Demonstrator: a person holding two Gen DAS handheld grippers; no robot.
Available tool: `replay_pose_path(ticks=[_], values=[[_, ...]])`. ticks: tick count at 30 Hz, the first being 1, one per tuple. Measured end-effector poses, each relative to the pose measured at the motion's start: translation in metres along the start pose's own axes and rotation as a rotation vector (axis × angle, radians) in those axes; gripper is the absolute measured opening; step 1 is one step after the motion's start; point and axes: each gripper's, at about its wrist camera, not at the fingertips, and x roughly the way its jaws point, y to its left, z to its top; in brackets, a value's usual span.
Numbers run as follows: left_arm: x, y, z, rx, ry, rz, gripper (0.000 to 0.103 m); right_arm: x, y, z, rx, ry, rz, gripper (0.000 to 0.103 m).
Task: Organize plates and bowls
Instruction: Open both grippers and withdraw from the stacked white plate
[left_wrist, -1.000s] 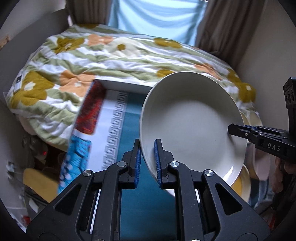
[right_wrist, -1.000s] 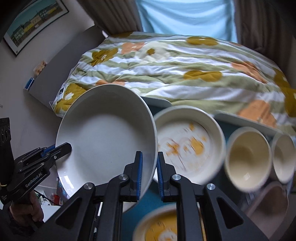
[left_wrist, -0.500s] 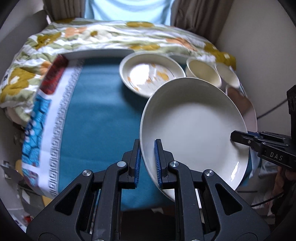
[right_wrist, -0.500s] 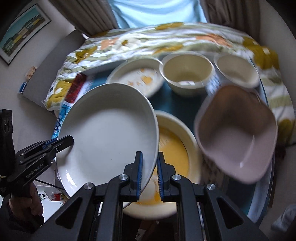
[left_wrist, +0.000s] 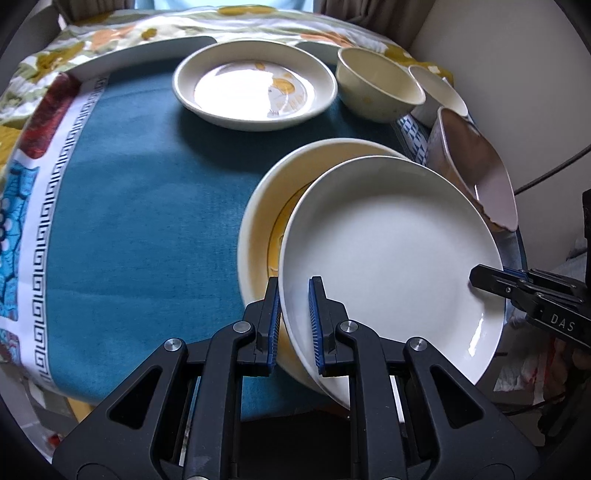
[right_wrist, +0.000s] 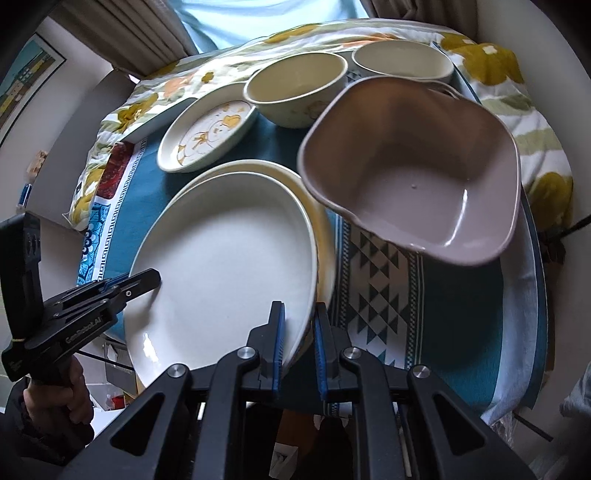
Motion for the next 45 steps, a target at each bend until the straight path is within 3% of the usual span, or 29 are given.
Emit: replay_pose_path(ticks=[7,27,45], values=[[0.011,-0.006,0.005,0.029,0.003,0.017,0.013,0.003,-0.007,0.003,0.014,-0.008,-0.005,0.014],[0.011,-0.025,0.012,0.191,-0.027,0.172,0.013,0.004,-0.007,0.005,0.027,-0.029,-0.033,0.014],[0.007,-0.02,0.014,0.183,-0.047,0.198,0.012,0.004,0.005,0.006,-0.025,-0.058,-0.086,0.014]])
